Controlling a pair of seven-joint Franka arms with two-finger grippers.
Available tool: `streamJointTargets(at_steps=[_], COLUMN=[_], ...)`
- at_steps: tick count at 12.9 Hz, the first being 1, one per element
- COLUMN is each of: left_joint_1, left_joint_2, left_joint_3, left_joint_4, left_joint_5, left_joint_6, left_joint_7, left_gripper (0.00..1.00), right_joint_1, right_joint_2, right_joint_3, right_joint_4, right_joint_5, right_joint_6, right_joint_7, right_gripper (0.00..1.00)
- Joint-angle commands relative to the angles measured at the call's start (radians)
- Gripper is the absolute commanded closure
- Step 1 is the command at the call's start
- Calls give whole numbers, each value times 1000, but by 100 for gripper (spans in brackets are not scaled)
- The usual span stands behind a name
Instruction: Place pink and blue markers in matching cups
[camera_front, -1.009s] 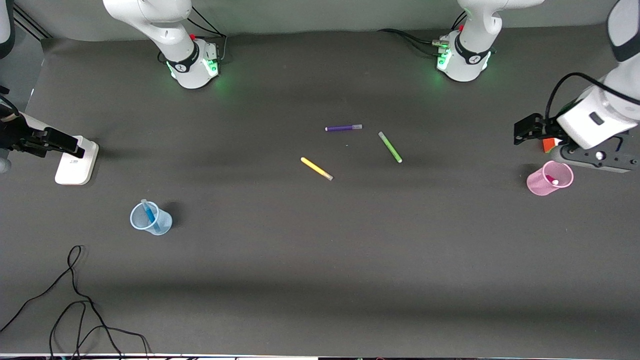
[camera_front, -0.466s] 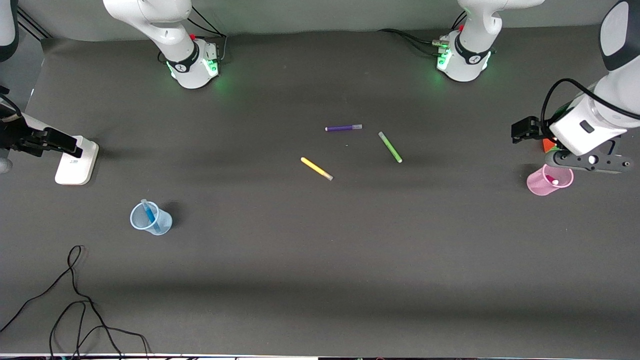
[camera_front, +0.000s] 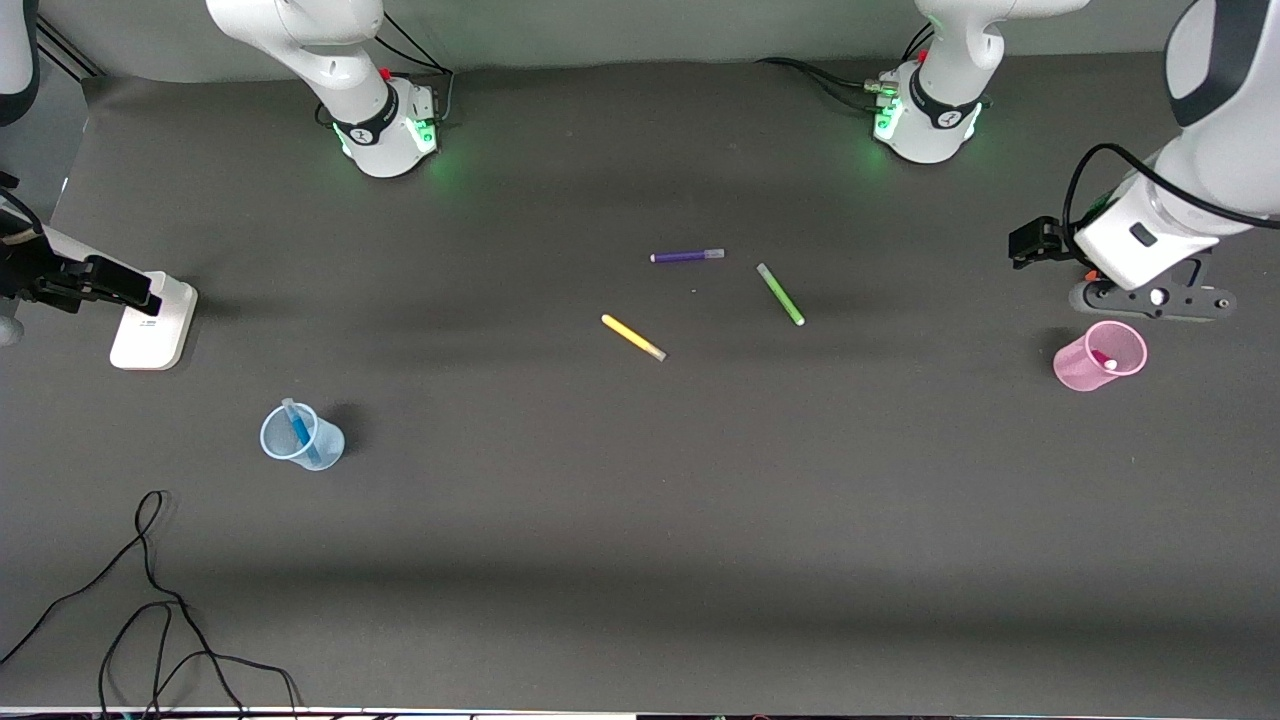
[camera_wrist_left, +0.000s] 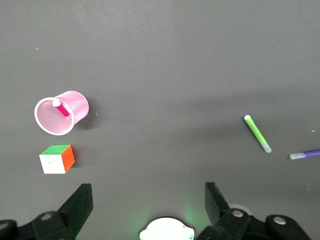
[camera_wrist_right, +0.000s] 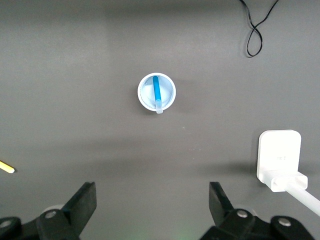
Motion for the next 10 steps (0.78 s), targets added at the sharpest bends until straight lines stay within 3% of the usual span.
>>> streamJointTargets(at_steps=[1, 3, 4, 7, 10], left_joint_1=[6, 104, 111, 82, 77], left_joint_2=[-66, -68, -63, -18, 9], left_joint_3=[-51, -146, -146, -64, -54], left_joint_4=[-65, -51, -33, 41, 76], left_joint_5=[66, 69, 66, 54, 54], left_joint_6=[58, 77, 83, 88, 77], left_joint_7=[2, 29, 68, 141, 175], left_gripper=[0, 0, 0, 0, 0], right_joint_1=[-11, -11, -11, -9, -9], right_joint_2=[-10, -10, -10, -10, -8], right_joint_3=[9, 9, 9, 9, 11], right_joint_4=[-1, 0, 0, 0, 2], right_joint_5=[-12, -10, -10, -10, -10], right_joint_6=[-13, -13, -14, -17, -23], right_joint_7=[4, 6, 9, 16, 16], right_gripper=[0, 0, 0, 0, 0])
